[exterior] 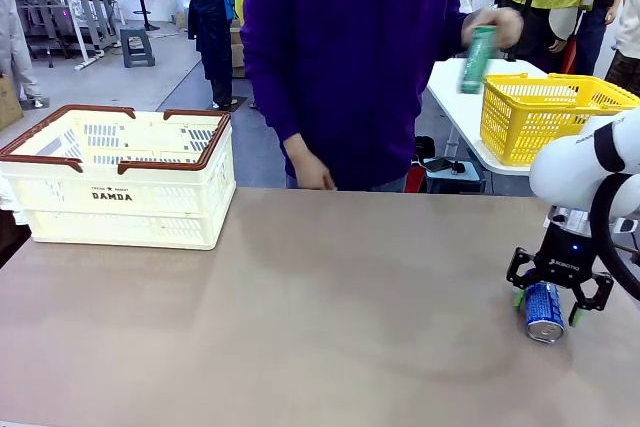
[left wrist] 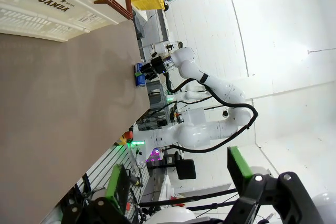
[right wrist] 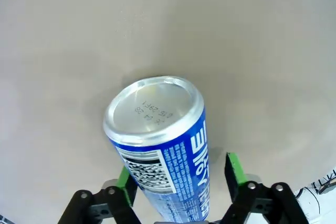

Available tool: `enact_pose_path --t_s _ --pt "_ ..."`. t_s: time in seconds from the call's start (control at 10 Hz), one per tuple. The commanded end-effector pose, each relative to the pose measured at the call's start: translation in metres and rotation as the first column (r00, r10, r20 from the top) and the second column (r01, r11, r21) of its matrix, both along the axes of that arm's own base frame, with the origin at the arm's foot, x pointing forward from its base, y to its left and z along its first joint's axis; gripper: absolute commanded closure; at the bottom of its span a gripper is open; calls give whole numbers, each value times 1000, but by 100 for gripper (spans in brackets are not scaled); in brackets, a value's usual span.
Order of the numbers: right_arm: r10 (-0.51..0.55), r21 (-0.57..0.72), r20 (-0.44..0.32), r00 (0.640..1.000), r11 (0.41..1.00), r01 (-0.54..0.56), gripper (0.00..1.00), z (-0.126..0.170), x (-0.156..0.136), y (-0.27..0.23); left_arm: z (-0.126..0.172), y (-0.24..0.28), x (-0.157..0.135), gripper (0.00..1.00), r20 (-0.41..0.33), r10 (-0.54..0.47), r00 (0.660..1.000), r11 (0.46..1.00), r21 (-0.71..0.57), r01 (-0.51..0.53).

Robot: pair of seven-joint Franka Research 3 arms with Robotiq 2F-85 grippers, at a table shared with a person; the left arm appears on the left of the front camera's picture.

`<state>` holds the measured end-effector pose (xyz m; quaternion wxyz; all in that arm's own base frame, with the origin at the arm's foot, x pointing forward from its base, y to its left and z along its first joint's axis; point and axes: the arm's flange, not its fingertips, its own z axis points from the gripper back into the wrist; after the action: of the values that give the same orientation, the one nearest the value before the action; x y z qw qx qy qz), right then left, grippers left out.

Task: Place the drinks into the Shopping basket.
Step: Pick up one drink and place it into the Shopping basket.

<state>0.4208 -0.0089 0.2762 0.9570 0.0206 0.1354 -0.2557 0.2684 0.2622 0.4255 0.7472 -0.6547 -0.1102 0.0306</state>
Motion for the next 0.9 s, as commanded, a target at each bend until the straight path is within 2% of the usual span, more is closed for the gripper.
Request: enact_pose_path --t_s 0.0,0.6,0.7,0.8 --pt "-6 -11 17 1000 1000 6 100 2 4 2 0 -1 -2 0 15 -3 1000 1000 -4 3" --pt "37 32 26 999 999 -38 100 5 2 -1 0 -1 -2 0 15 -3 1000 1000 -4 3" --pt "60 42 34 998 997 -61 100 16 1 -1 0 -1 -2 0 15 -3 1000 1000 -4 3" --pt "121 61 53 991 990 -124 100 43 -3 2 0 -1 -2 0 15 -3 1000 1000 -4 3"
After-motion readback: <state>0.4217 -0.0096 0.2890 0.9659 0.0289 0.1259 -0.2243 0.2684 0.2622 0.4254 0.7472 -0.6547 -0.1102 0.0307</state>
